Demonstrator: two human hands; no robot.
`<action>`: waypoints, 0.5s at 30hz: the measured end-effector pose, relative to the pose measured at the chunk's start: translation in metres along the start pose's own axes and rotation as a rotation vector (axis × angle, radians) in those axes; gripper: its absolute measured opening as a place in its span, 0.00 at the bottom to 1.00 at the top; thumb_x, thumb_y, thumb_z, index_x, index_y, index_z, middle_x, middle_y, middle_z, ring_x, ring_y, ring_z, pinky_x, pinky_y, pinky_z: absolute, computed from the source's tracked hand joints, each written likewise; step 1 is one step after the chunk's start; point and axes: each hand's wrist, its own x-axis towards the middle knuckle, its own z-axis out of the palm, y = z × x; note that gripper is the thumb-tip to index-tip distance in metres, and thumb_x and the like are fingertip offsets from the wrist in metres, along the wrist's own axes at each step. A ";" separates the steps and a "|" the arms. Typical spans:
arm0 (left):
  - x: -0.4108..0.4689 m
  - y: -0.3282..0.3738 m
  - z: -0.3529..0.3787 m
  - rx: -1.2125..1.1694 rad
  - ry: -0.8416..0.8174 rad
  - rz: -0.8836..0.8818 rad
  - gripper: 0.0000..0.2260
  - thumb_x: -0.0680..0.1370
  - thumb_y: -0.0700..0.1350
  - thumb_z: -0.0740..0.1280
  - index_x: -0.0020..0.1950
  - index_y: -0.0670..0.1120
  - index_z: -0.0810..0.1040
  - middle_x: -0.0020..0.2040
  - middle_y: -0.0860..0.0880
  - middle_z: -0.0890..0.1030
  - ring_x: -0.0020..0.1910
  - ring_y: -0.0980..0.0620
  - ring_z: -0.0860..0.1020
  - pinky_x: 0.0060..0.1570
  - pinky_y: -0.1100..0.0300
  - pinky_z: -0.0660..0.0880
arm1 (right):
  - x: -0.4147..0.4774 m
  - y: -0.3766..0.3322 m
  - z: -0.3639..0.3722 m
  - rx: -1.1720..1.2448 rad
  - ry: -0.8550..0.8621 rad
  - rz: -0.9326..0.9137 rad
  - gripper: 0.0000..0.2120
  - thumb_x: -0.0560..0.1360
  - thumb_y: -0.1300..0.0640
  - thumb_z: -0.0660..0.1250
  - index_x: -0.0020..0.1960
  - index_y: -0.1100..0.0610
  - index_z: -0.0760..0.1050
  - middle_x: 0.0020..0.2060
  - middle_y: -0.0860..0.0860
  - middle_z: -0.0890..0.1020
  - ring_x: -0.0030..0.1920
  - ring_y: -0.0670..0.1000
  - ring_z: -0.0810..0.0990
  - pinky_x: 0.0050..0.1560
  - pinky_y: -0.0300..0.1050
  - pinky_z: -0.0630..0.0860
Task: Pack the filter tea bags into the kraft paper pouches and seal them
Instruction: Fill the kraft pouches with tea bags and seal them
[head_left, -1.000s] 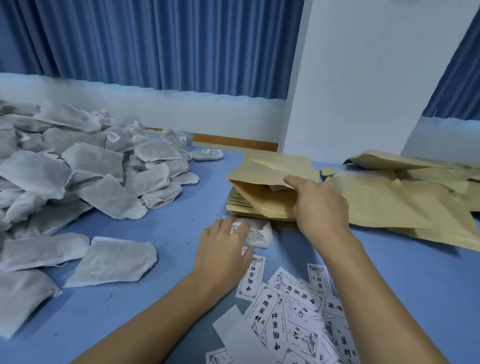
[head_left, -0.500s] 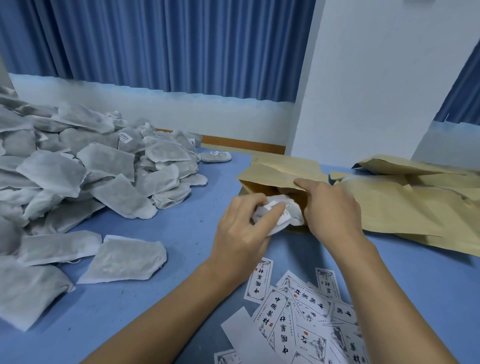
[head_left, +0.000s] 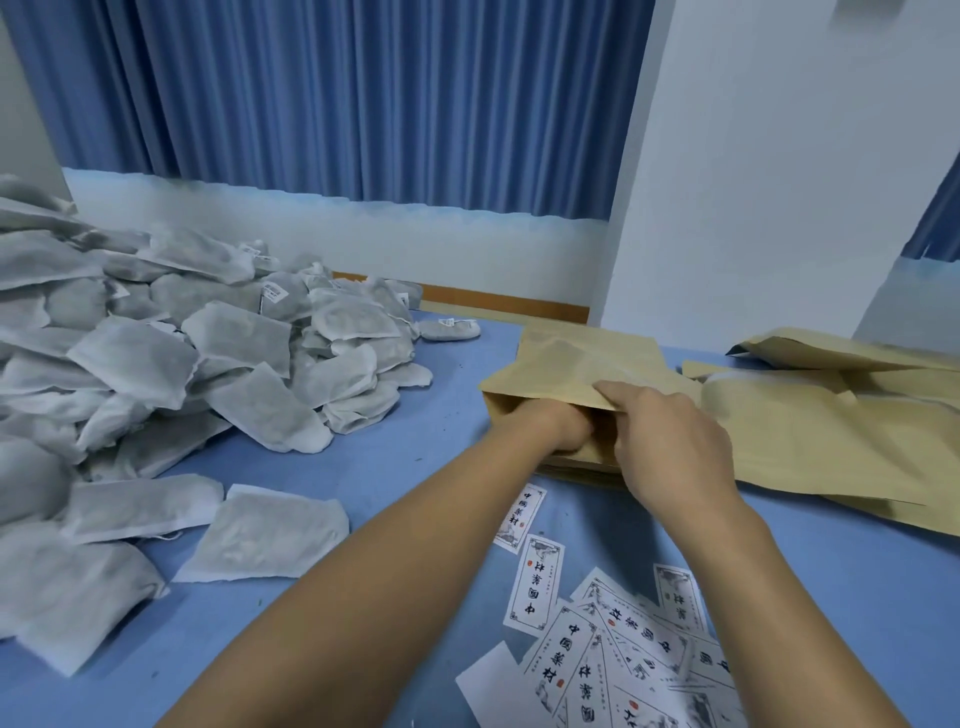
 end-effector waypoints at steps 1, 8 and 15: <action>-0.008 -0.001 0.002 -0.009 0.013 0.024 0.15 0.82 0.41 0.58 0.68 0.46 0.74 0.67 0.43 0.75 0.66 0.42 0.73 0.67 0.50 0.69 | 0.001 -0.001 0.002 0.002 -0.001 0.001 0.27 0.75 0.63 0.57 0.67 0.38 0.72 0.46 0.55 0.81 0.45 0.62 0.78 0.38 0.47 0.67; -0.104 -0.071 -0.017 0.049 0.730 0.296 0.13 0.76 0.48 0.59 0.52 0.48 0.82 0.45 0.52 0.84 0.46 0.47 0.82 0.38 0.51 0.77 | 0.018 -0.021 0.010 -0.032 -0.016 0.025 0.24 0.73 0.65 0.60 0.61 0.43 0.76 0.38 0.53 0.73 0.39 0.60 0.71 0.36 0.47 0.66; -0.107 -0.223 -0.059 0.266 0.466 -0.698 0.20 0.78 0.59 0.59 0.69 0.57 0.71 0.75 0.42 0.63 0.75 0.37 0.58 0.68 0.32 0.56 | 0.021 -0.047 0.023 -0.048 -0.016 0.017 0.25 0.72 0.65 0.62 0.61 0.41 0.76 0.33 0.49 0.68 0.37 0.58 0.69 0.35 0.46 0.64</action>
